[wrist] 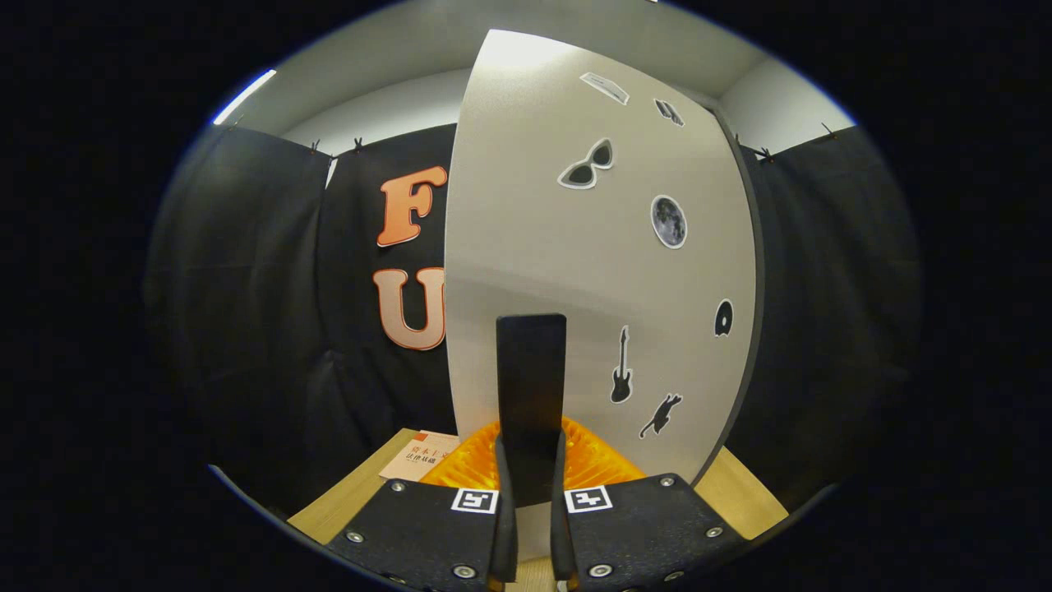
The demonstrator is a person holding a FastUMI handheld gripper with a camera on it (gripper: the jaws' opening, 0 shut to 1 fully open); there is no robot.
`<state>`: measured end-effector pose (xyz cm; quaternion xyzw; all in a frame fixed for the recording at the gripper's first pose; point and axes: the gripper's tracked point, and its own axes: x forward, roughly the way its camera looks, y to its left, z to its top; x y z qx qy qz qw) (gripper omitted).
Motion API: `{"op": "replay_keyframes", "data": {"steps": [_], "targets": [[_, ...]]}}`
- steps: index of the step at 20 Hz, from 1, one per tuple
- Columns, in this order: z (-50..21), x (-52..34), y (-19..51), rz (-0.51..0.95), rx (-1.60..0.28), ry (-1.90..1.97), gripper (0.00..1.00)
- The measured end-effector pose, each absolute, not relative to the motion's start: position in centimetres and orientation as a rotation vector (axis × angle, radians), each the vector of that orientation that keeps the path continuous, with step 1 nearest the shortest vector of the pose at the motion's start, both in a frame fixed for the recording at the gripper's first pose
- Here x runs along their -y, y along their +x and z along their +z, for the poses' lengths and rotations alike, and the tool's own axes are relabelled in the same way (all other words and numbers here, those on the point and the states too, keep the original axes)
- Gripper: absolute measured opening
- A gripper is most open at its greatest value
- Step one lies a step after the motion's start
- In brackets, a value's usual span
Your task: Open the shoe cabinet door, grab the shoes and put them into the shoe cabinet, then close the shoe cabinet door.
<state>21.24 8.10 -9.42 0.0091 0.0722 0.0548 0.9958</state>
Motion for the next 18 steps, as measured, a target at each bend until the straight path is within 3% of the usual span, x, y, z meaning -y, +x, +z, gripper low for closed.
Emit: {"op": "replay_keyframes", "data": {"steps": [10, 18], "targets": [[-9.1, -5.4, 18.8, 0.203, -0.142, 0.044, 0.15], [-8.6, -2.1, 17.7, 0.175, -0.117, 0.062, 0.15]]}}
